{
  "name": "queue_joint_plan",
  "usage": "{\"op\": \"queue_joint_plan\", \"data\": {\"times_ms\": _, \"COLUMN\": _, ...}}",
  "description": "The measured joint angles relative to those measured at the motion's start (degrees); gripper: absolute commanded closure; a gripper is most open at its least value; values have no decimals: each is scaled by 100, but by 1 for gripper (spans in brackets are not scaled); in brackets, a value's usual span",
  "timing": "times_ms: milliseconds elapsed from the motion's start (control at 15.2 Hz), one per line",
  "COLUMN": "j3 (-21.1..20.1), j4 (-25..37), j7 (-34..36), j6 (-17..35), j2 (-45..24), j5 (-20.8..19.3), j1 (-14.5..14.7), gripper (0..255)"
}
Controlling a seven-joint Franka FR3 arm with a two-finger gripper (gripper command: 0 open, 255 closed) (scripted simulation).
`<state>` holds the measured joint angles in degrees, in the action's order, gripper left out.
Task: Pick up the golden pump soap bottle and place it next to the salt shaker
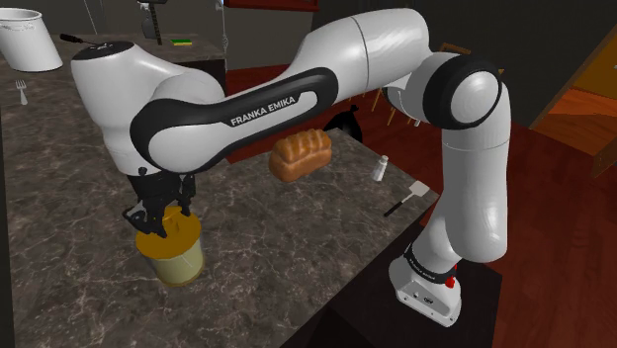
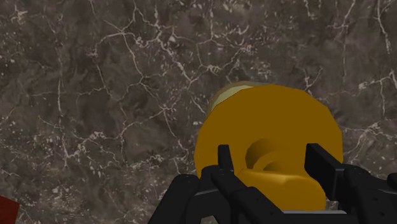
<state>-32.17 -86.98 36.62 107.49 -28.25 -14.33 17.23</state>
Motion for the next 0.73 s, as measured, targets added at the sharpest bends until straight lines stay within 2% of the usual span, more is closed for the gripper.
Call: {"op": "queue_joint_plan", "data": {"times_ms": 726, "j3": -17, "j4": 77, "j7": -11, "j6": -124, "j2": 47, "j5": 29, "j1": 0, "gripper": 255}}
